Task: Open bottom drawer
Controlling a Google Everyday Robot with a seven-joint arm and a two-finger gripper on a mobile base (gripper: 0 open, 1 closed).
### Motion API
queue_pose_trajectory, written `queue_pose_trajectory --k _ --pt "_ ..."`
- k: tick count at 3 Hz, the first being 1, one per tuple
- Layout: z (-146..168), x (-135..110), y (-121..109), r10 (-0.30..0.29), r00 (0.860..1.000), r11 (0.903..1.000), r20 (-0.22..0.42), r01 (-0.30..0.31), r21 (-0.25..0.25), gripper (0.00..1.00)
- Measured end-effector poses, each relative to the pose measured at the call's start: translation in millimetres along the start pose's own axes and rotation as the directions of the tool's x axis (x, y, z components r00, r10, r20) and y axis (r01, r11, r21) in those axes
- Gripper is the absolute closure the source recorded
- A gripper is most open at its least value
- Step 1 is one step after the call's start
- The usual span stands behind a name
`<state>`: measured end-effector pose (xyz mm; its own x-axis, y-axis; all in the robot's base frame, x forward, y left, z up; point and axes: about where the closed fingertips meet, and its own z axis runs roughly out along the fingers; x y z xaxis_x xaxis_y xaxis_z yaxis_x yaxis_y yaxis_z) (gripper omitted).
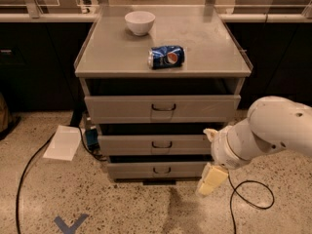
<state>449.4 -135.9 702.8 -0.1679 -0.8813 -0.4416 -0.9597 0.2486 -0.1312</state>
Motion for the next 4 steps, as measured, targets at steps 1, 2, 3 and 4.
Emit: queue_pose_trajectory --k 1,2,3,4 --pt "0.0 0.0 0.0 0.000 1.000 1.0000 0.000 0.000 0.000 0.00" --pt "21.8 6.5 -1.4 -0.016 1.000 0.9995 -0.014 0.016 0.026 0.00" --pt "78.5 23.5 -12.7 -0.043 0.999 0.9973 -0.020 0.044 0.058 0.00" --pt "140.6 44.0 -32.5 -0.035 0.999 0.9962 0.028 0.032 0.081 0.00"
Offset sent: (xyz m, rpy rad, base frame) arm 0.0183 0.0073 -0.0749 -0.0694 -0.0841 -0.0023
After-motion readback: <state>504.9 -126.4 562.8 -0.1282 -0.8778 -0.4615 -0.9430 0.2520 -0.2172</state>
